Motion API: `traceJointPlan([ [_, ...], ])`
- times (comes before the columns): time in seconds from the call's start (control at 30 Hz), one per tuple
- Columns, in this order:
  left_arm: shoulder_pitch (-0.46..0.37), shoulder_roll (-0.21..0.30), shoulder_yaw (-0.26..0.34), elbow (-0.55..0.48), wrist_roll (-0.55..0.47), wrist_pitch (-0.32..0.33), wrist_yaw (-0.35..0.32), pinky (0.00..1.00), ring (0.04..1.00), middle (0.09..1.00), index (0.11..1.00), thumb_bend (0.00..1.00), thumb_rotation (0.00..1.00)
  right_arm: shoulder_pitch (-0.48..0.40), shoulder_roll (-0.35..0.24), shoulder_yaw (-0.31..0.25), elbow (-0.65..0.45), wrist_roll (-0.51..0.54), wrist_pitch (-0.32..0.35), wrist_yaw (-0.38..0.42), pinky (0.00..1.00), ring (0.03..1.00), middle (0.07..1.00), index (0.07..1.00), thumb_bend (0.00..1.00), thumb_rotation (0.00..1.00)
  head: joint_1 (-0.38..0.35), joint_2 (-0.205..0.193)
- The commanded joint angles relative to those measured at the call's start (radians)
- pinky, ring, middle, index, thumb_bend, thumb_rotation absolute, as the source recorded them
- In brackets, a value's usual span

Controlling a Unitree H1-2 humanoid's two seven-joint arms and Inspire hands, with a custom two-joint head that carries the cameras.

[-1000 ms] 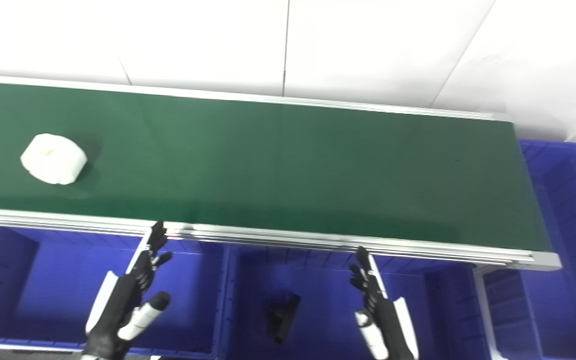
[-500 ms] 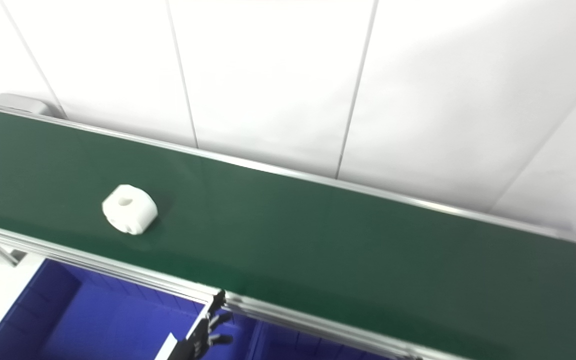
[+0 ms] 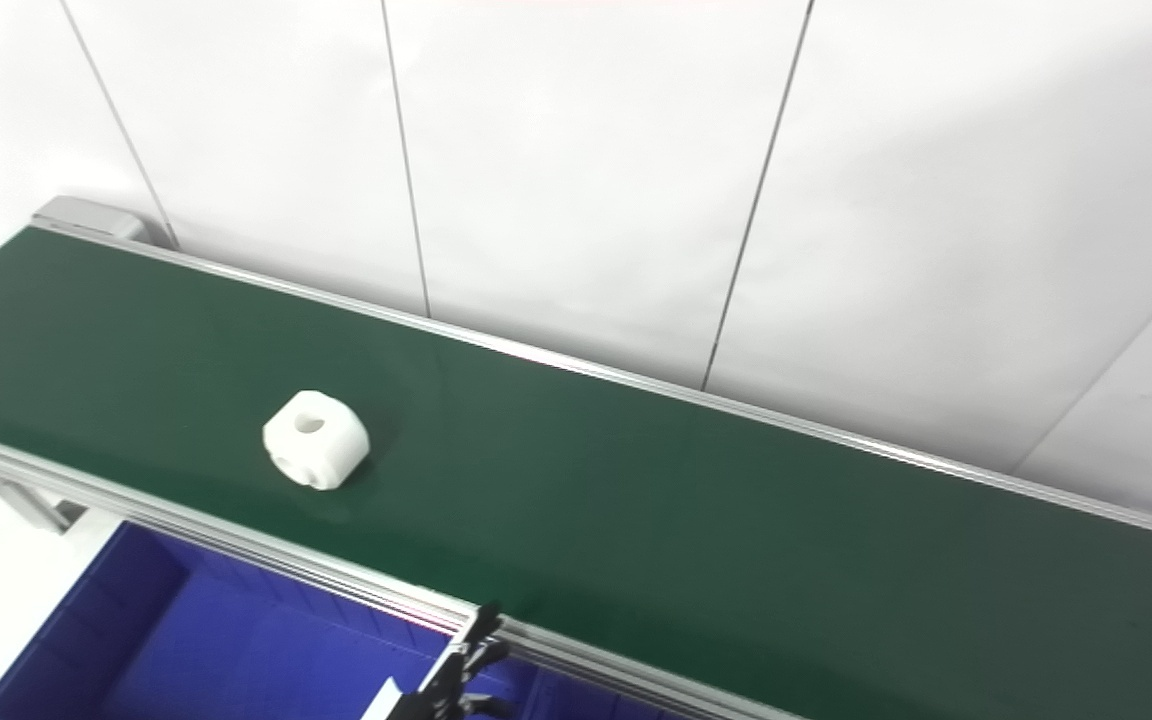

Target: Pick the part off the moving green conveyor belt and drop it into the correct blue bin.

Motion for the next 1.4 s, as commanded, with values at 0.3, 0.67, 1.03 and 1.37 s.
traceJointPlan([
  [0.3, -0.213, 0.150, 0.104, -0.392, 0.216, 0.059, -0.096, 0.61, 0.789, 0.836, 0.824, 0.99, 0.57, 0.015, -0.006, 0.002, -0.069, -0.002, -0.030, 0.012, 1.00, 1.000, 1.000, 1.000, 0.92, 0.97, -0.005, 0.043],
  [0.67, -0.586, 0.428, 0.131, -0.242, 0.479, 0.159, -0.324, 0.85, 0.874, 0.876, 0.853, 0.91, 0.52, 0.010, 0.008, 0.010, -0.078, -0.009, -0.019, 0.005, 1.00, 1.000, 1.000, 1.000, 0.92, 1.00, -0.023, 0.058],
  [1.03, -0.778, 0.544, 0.048, 0.081, 0.596, 0.127, -0.319, 0.91, 0.904, 0.883, 0.857, 0.95, 0.49, 0.005, 0.011, 0.013, -0.083, -0.010, -0.014, 0.006, 1.00, 1.000, 1.000, 1.000, 0.91, 1.00, -0.037, 0.070],
  [1.37, -0.823, 0.564, -0.006, 0.225, 0.642, 0.148, -0.290, 0.94, 0.917, 0.892, 0.863, 0.93, 0.49, 0.002, 0.008, 0.017, -0.082, -0.012, -0.028, 0.012, 1.00, 1.000, 1.000, 1.000, 0.88, 1.00, -0.052, 0.080],
])
